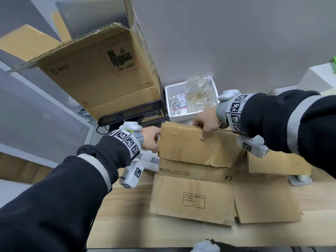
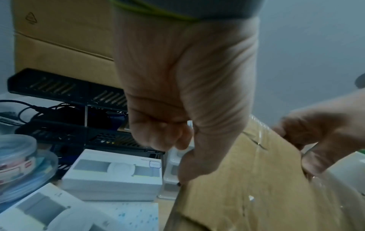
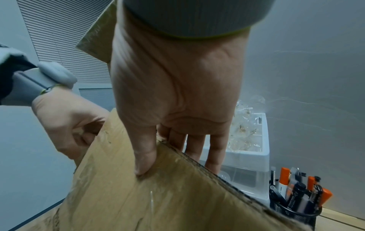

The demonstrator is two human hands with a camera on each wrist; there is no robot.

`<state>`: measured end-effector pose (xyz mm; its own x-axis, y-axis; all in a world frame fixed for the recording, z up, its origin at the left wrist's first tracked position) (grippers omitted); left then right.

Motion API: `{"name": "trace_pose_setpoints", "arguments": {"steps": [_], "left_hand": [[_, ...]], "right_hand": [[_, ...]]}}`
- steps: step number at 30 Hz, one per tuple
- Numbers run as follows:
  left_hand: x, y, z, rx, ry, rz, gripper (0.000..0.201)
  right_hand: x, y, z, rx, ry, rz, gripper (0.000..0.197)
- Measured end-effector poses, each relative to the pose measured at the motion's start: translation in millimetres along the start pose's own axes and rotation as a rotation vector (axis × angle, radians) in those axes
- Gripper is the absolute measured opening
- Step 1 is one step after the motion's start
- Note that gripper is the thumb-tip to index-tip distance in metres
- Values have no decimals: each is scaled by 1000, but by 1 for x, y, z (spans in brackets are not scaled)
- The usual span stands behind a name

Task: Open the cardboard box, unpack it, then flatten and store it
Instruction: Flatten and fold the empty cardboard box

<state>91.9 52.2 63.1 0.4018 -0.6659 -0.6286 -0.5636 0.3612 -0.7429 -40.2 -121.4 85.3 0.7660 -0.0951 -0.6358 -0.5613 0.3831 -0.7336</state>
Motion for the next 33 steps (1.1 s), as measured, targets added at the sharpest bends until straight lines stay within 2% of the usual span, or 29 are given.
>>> {"name": "trace_pose_setpoints", "arguments": {"steps": [3,7,13,17,19,21,24,25,29,33], "left_hand": [[1,8,10,2,20,-35,44],[3,12,14,-155,110,-68,57],[9,11,17,-226,218,-136,43],[7,13,16,-312,259,-49,53],[5,14,15,-356,260,22,56],[2,13,10,-386,275,77,54],[-1,12,7,-472,291,108,47],[-2,12,6,-500,281,101,46],[-3,21,9,-633,263,79,40],[-4,23,4,-636,214,59,28]], "right_hand": [[0,-1,-4,8,13,10,19],[-2,-2,-11,33,8,20,18],[-1,-3,-16,119,22,41,25],[1,-2,-19,146,33,45,44],[2,0,-23,181,50,64,37],[3,3,-23,222,60,95,33],[5,8,-20,313,64,117,60],[5,10,-19,331,64,120,63],[6,11,-17,402,61,148,67],[3,7,-12,452,58,176,60]]}}
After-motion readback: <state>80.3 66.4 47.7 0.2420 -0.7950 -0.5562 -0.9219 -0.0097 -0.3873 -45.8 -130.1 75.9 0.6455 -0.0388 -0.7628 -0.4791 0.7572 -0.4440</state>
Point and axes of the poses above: each hand's wrist, its own x-axis towards the middle knuckle, its own y-axis out of the palm, z = x × y, the point moved 3 cm from there along x, towards the middle knuckle
